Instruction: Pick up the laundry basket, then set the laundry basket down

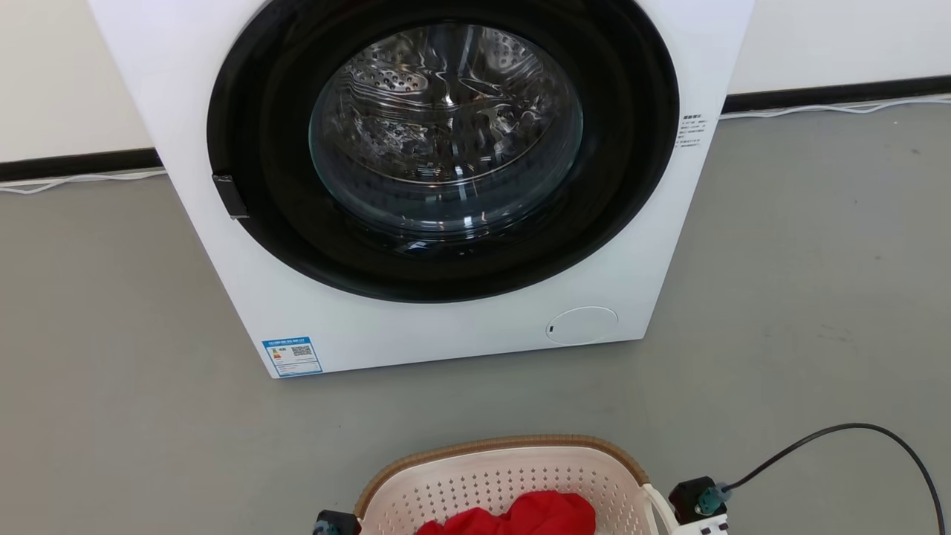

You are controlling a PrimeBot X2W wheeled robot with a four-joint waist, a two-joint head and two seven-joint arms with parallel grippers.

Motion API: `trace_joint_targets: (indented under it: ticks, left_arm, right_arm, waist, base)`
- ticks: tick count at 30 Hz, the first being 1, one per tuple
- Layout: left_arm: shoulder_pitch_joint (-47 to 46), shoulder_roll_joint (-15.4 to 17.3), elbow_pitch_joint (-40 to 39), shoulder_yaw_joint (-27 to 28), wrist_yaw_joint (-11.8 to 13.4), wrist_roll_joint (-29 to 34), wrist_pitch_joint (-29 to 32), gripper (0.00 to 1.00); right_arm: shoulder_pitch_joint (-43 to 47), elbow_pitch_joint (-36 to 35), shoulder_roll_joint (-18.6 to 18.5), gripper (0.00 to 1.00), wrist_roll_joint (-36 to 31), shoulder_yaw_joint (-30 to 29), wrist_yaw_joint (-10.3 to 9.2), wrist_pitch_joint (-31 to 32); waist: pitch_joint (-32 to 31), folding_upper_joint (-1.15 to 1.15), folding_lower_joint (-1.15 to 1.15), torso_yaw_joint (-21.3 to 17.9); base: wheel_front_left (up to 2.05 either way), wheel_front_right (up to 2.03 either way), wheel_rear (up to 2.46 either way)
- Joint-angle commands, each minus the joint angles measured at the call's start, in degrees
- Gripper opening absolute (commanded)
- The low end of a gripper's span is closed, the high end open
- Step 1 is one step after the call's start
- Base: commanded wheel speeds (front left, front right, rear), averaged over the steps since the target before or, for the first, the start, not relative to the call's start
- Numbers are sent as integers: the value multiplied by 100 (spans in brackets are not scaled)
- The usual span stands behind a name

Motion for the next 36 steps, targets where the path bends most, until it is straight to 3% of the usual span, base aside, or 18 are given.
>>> trace_joint_targets:
  ticks: [1,13,27,36]
  left_arm:
    - [-360,-72,-86,21,-34,1,-139,0]
    - [-763,-72,41,0,-13,-40,-243,0]
    - [-2140,37,221,227,36,-58,-616,0]
    - [-3111,151,197,404,31,-6,-1028,0]
  right_arm:
    - [-208,-147,190,0,14,154,121,-90]
    - [-496,-173,190,0,127,123,121,-307]
    - [-1697,-138,190,0,181,-86,121,-1176]
    - [-2697,351,190,0,-10,-258,121,-1777]
  waist:
    - [19,0,0,-14]
    - [509,0,0,-65]
    - [2183,0,0,44]
    - [3396,0,0,221]
  base:
    - [0,0,0]
    - [0,0,0]
    - [0,0,0]
    - [0,0,0]
